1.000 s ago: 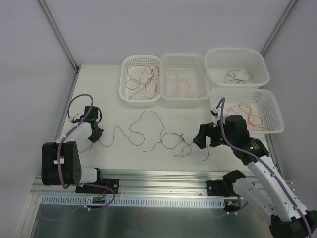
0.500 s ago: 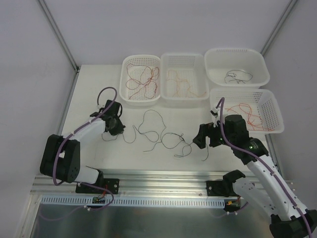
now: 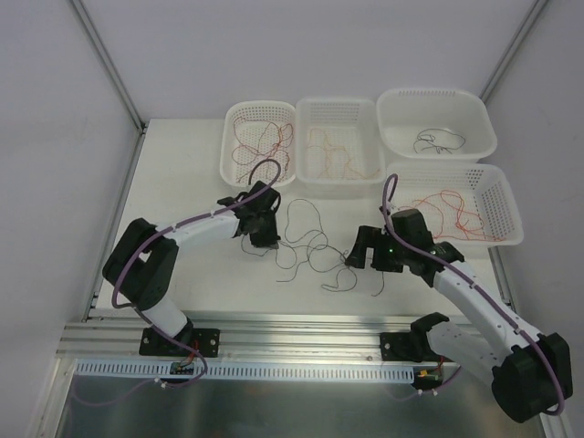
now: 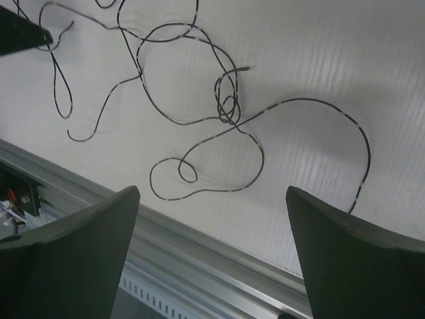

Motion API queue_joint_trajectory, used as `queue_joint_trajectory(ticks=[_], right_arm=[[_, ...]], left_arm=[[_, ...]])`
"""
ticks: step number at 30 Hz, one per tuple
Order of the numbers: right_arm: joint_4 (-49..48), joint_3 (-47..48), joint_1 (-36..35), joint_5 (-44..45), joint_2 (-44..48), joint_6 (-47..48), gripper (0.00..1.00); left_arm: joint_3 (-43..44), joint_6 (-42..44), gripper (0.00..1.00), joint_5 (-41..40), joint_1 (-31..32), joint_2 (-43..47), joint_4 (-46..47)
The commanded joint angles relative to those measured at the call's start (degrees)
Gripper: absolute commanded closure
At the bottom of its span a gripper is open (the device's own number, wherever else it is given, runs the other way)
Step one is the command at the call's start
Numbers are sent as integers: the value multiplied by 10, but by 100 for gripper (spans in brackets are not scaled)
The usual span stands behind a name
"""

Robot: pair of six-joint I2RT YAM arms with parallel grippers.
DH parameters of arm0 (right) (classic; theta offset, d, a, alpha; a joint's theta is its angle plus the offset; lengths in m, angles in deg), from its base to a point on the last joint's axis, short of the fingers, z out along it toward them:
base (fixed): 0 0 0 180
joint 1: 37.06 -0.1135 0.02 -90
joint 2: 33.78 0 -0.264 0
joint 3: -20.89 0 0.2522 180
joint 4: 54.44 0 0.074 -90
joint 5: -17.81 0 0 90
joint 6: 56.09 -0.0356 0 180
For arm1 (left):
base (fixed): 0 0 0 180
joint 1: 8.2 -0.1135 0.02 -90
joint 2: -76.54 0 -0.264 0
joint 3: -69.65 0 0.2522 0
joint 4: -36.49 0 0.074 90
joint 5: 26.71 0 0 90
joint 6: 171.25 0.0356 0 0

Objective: Untangle the cables

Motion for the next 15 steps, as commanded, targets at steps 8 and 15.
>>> queue_joint_trajectory(ticks=[8,15], right_arm=[[-213,-43,-17,13,-140,-167,3],[-311,-13,-64,-9,-245,-195,3]], left_arm=[[67,20,100,52,82,-73,8],[65,7,100,71,104,-87,36]])
